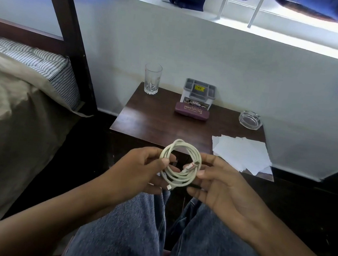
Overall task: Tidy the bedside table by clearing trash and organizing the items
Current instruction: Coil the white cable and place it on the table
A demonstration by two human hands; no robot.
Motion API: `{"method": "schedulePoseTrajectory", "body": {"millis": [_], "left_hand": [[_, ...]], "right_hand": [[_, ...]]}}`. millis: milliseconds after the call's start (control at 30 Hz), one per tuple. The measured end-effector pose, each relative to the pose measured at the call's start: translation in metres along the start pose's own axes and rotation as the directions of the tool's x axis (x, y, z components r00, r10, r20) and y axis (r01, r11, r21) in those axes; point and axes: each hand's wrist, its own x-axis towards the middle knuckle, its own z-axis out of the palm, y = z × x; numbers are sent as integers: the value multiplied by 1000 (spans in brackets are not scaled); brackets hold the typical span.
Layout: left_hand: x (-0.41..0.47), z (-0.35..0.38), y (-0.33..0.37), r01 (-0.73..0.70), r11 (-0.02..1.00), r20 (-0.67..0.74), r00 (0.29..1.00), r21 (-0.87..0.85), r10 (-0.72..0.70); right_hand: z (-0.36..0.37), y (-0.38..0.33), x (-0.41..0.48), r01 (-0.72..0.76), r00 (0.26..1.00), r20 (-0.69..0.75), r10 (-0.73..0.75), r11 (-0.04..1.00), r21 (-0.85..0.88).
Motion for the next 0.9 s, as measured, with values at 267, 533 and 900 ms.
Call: {"method": "schedulePoseTrajectory", "body": {"millis": [267,533,900], "left_hand": [[2,-3,2,-13,1000,12,1000,5,13],[17,-3,10,4,995,55,998,101,-9],[159,40,34,24,993,76,997,118,-34]], "right_hand": [[1,4,-2,101,985,-117,-123,979,-176],[-16,-11,8,140,945,-273,-179,978,-155],[-84,-63,83,213,850,-493,-186,977,0]]}}
